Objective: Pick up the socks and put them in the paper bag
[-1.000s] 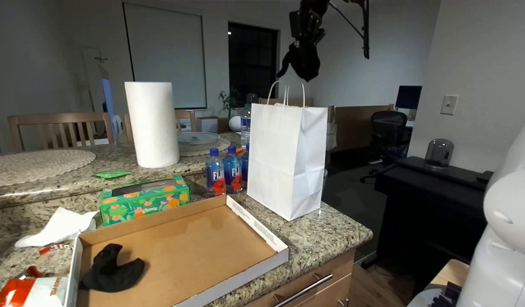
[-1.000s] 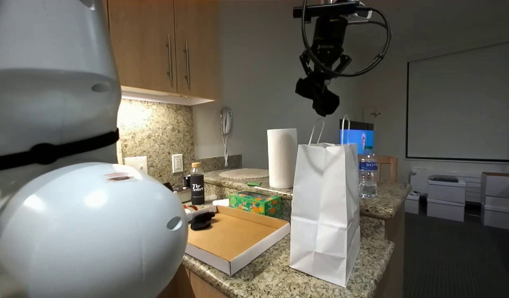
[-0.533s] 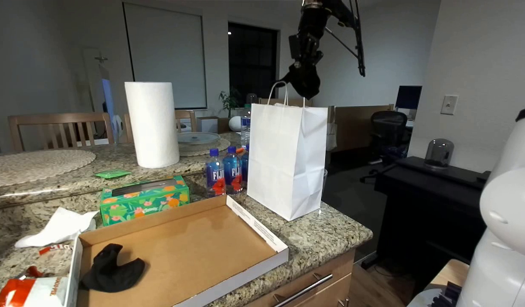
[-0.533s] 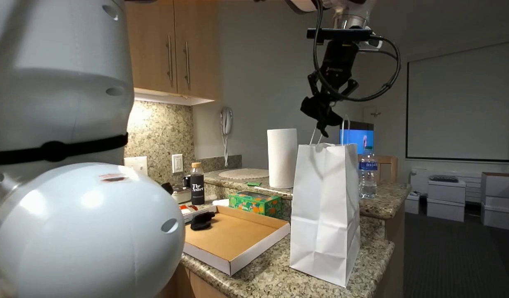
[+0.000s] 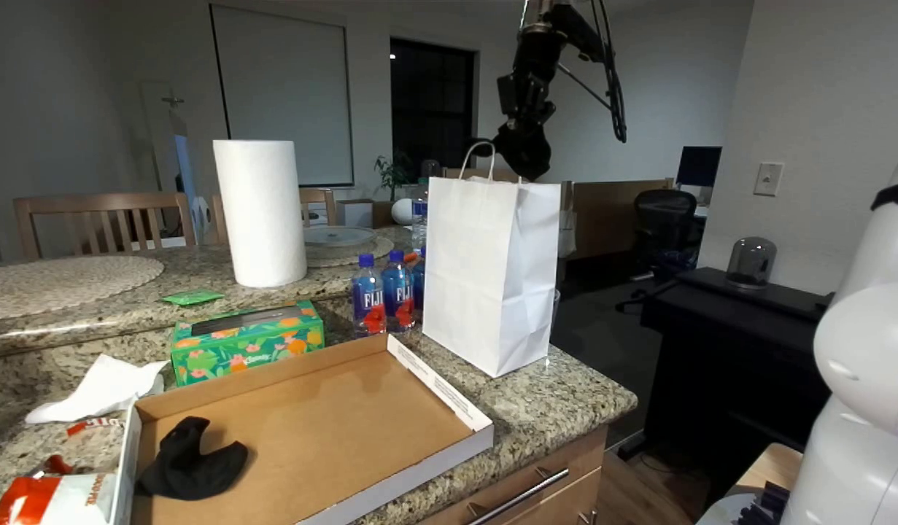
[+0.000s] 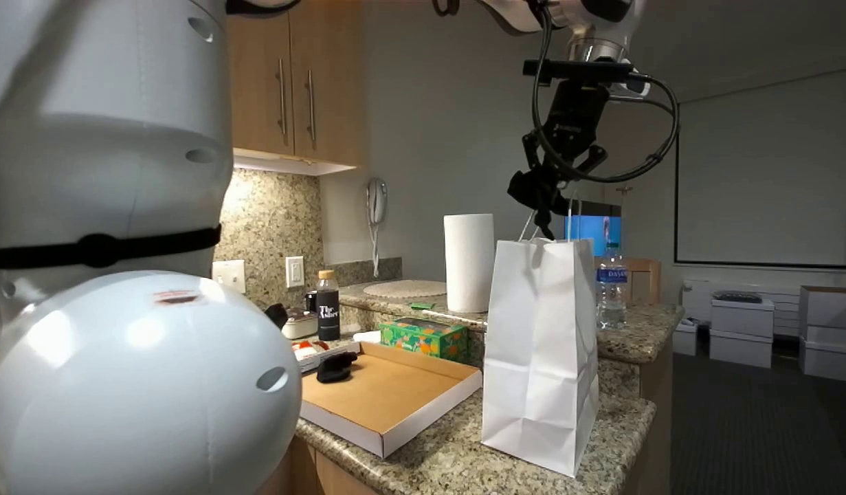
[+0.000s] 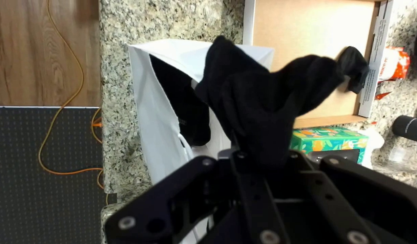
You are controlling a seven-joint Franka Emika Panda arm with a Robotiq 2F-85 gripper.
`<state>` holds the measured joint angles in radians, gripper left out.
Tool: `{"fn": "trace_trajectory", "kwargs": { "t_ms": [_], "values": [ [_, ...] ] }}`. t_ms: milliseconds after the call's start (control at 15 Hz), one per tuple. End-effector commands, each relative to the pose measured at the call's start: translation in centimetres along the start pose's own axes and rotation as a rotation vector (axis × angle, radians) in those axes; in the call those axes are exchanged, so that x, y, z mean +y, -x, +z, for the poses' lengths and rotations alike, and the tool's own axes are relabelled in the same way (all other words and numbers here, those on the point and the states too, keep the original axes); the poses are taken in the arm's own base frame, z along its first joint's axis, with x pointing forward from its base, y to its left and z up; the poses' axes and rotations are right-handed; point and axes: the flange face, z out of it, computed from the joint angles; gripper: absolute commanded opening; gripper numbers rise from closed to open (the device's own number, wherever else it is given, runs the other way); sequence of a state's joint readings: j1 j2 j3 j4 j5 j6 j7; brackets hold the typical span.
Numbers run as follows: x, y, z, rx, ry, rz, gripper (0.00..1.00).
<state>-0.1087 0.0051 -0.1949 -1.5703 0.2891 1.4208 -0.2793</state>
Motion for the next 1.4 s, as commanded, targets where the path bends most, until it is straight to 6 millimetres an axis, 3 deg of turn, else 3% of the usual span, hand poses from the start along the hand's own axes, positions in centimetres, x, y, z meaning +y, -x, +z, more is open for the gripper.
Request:
{"fn": "trace_trajectory", "kwargs": {
  "t_ms": [0, 600, 1333],
  "values": [
    [0.7, -0.8, -0.5, -0.006, -0.032, 0.021, 0.09],
    [0.4, -4.0, -1.3, 0.034, -0.060, 0.033, 0.09],
    [2.3, -5.2, -1.5, 0.020, -0.119, 0.051, 0.09]
  ]
}}
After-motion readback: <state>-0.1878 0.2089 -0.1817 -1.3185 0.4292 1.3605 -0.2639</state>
